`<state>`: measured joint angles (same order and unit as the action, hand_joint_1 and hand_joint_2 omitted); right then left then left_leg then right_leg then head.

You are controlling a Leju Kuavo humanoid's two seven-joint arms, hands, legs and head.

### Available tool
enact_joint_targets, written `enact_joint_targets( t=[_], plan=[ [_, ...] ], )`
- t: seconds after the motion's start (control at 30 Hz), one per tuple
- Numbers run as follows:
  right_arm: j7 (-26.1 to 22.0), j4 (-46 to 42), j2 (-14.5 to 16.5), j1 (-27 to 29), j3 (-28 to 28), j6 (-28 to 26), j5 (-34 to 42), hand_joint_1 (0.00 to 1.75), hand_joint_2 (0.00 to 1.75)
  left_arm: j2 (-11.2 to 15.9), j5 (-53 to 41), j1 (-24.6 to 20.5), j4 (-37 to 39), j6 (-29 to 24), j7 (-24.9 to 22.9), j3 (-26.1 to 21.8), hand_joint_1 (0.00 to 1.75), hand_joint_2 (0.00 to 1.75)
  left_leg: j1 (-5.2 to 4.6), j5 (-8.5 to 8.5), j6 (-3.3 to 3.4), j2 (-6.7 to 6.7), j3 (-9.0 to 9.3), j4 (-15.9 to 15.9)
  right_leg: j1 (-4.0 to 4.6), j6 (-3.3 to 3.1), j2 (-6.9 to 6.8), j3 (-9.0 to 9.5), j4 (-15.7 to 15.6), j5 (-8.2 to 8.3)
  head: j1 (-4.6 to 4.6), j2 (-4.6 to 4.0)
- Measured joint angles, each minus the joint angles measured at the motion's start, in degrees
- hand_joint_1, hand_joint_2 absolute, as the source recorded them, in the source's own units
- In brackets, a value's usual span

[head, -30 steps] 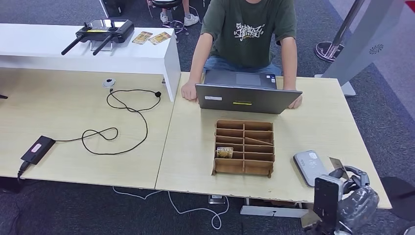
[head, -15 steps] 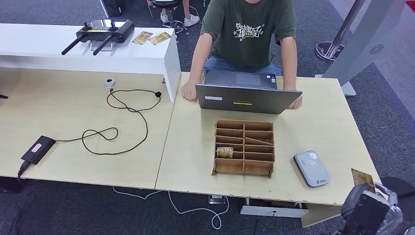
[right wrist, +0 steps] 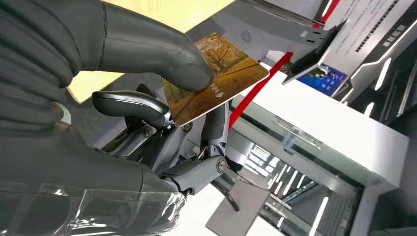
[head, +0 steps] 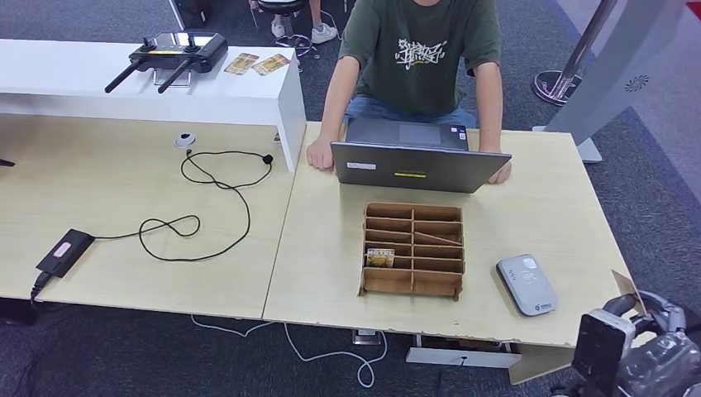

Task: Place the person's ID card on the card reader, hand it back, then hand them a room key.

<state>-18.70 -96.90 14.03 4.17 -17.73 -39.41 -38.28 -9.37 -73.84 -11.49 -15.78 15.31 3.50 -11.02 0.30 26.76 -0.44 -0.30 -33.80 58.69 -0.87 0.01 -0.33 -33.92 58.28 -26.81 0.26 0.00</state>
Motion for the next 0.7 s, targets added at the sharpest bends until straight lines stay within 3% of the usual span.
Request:
enact_joint_targets(
  t=[0.17,0.4,0.7],
  plan=[
    [0.68,0.07,-0.07,-3.7,-1.38,-0.01,-11.87,1.61,1.75,-0.25,-0.57,-0.59,0.0,0.57,0.03,0.11,0.0,0.0,0.0,-0.01,0.01,-0.05,0.02,0.0,0.0,0.0,-0.06,0.04,0.0,0.01,0.01,0.0],
    [5.34,0.05,-0.13,-7.97,-0.55,-0.04,-30.12,1.51,1.75,-0.57,-0.85,-1.33,0.01,1.91,0.17,0.24,0.0,0.0,0.01,-0.03,0.03,-0.11,0.0,0.0,0.01,-0.02,-0.12,0.07,0.03,0.03,0.02,0.0],
    [7.47,2.93,0.02,-15.19,3.5,-0.04,-39.35,1.55,1.75,-0.73,-1.25,-2.29,0.02,3.06,0.66,0.45,0.0,0.0,0.01,-0.06,-0.01,-0.1,0.02,0.0,0.01,-0.03,-0.11,0.07,0.04,0.04,0.01,0.0]
  ],
)
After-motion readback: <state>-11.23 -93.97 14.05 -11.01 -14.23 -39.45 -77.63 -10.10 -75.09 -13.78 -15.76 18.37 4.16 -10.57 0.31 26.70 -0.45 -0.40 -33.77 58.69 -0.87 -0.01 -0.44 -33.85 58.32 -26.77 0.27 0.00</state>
